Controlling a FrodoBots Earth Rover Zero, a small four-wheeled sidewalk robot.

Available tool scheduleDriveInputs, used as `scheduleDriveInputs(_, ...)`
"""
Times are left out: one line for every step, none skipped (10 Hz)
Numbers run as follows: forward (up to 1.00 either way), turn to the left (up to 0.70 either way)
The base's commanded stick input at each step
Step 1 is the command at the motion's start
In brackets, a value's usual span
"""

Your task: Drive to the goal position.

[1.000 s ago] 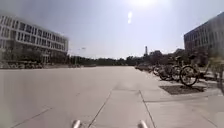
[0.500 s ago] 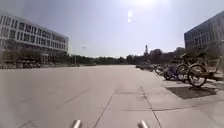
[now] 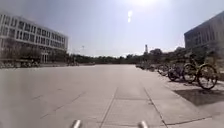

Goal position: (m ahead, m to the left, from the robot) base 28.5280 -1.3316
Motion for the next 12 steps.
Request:
scheduleDriveInputs(0.70,0.00)
scheduleDriveInputs(0.70,0.00)
scheduleDriveInputs(0.70,0.00)
scheduleDriveInputs(0.70,0.00)
scheduleDriveInputs(0.70,0.00)
scheduleDriveInputs(0.70,0.00)
scheduleDriveInputs(0.70,0.00)
scheduleDriveInputs(0.70,0.00)
scheduleDriveInputs(0.70,0.00)
scheduleDriveInputs(0.70,0.00)
scheduleDriveInputs(0.70,0.00)
scheduleDriveInputs(0.70,0.00)
